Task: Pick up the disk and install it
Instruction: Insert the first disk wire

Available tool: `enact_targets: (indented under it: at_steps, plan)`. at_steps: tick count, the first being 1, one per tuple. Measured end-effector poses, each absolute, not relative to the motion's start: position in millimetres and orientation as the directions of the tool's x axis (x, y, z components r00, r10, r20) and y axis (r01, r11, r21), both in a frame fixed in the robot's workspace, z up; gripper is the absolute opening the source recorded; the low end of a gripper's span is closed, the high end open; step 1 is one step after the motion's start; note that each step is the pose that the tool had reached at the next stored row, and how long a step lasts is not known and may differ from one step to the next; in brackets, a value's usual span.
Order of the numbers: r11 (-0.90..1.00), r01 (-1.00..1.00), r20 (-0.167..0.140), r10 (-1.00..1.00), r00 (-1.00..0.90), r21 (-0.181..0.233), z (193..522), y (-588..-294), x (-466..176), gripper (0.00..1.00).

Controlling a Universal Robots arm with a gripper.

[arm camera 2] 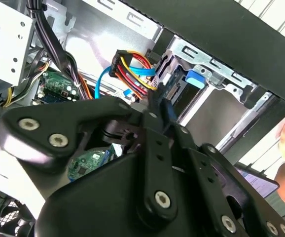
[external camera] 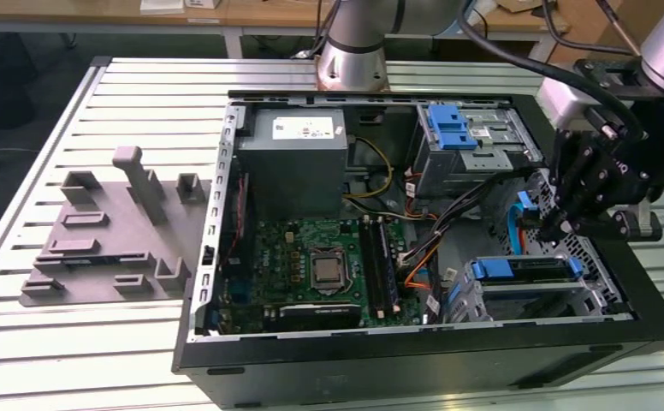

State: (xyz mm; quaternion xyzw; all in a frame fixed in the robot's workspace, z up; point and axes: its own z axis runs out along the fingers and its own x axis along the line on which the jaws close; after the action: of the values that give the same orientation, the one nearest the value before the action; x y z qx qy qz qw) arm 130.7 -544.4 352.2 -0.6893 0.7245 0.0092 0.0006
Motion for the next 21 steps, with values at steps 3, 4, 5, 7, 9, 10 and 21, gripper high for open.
enact_targets:
  at_steps: [3, 4, 5, 7, 9, 10, 21]
  plan:
    - [0.05, -0.999, -0.014, -0.999, -0.05, 0.012, 352.0, -544.5, 130.7, 0.11]
    - [0.05, -0.999, -0.014, -0.999, -0.05, 0.012, 351.9, -544.5, 130.7, 0.11]
    - [0.05, -0.999, -0.014, -0.999, -0.05, 0.012, 351.9, -544.4, 130.7, 0.11]
    - [0.05, -0.999, -0.014, -0.999, -0.05, 0.012, 352.8, -544.4, 130.7, 0.11]
    - [0.05, -0.999, -0.014, -0.999, -0.05, 0.012, 355.2, -544.4, 130.7, 0.12]
    - [0.05, -0.999, -0.014, -0.999, -0.05, 0.012, 356.3, -544.3, 130.7, 0.18]
    - [0.049, -0.999, -0.014, -0.999, -0.05, 0.008, 349.3, -543.8, 130.7, 0.24]
